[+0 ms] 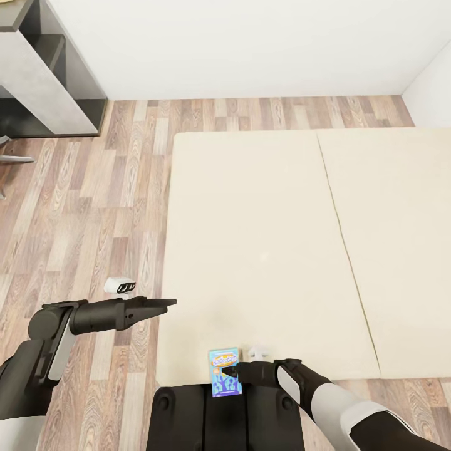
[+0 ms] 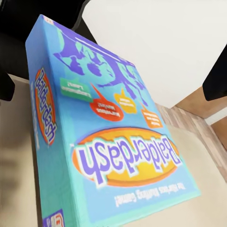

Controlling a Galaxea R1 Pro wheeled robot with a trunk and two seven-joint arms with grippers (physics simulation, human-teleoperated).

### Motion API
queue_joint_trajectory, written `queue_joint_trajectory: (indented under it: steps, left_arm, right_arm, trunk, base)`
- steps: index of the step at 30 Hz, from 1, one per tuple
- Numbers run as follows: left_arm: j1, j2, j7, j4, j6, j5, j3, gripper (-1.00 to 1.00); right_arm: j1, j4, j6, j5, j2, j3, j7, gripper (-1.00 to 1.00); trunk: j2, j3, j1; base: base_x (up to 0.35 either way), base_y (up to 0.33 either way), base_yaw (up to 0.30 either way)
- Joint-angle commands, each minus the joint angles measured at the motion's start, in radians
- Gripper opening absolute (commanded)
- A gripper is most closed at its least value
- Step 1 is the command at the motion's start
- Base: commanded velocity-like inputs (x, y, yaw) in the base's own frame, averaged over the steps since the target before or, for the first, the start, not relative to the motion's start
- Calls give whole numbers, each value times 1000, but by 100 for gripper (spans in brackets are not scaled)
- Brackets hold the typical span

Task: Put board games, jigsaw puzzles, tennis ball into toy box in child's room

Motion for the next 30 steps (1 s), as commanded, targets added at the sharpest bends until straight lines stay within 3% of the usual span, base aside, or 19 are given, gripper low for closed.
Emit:
queue_joint_trajectory:
  steps: [1, 30]
  left_arm:
    - [0, 0, -4, 0, 11, -1, 0, 100]
    - [0, 0, -4, 0, 11, -1, 0, 100]
  right_arm:
    - [0, -1, 7, -10, -1, 5, 0, 100]
    - [0, -1, 9, -10, 0, 5, -1, 100]
  trunk:
    - [-1, -1, 1]
    - [-1, -1, 1]
  base:
    - [0, 2, 0]
    - [0, 0, 0]
